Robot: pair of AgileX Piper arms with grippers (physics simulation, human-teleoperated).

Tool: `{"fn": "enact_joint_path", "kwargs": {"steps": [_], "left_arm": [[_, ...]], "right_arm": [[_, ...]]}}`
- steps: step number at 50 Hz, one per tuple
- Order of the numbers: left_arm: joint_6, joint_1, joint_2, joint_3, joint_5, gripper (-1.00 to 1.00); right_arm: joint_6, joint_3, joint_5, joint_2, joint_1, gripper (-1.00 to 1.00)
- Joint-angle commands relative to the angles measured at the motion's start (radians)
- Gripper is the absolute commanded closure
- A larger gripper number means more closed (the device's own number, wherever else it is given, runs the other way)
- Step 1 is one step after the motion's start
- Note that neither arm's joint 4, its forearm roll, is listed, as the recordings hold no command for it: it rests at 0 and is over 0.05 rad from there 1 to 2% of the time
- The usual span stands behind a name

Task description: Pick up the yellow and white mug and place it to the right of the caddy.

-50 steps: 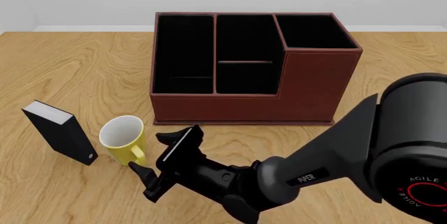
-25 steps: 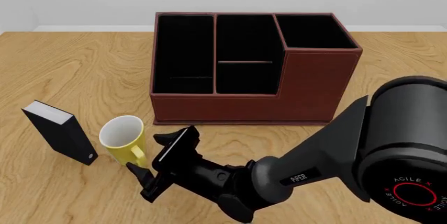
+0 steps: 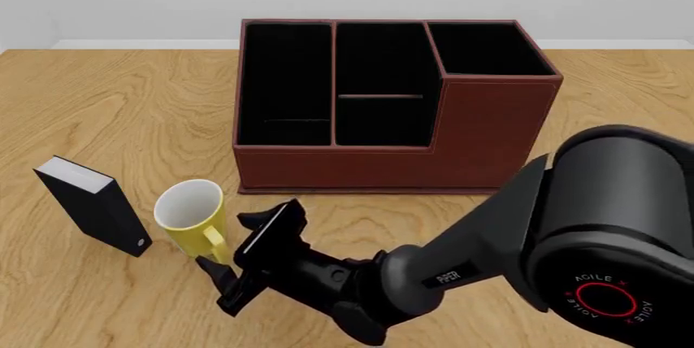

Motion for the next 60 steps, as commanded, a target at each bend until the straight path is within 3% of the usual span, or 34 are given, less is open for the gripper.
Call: {"fn": "enact_joint_path", "kwargs": {"steps": [1,38,39,60], "left_arm": [[-0.001,0.003,0.000,-0.002,-0.001,-1.00],[-0.004,0.007,0.000,-0.004,0.004,-1.00],[-0.005,0.007,0.000,-0.003,0.004,-1.00],[-0.002,0.006,0.000,0.006,-0.001,-1.00]], "right_arm": [[0.004,-0.014,0.004,0.022,0.000,-1.00],[0.017,-0.034,0.006,0.059,-0.006,-1.00],[0.017,-0.034,0.006,0.059,-0.006,1.00],[0.007,-0.014,-0.003,0.049,-0.007,1.00]]}}
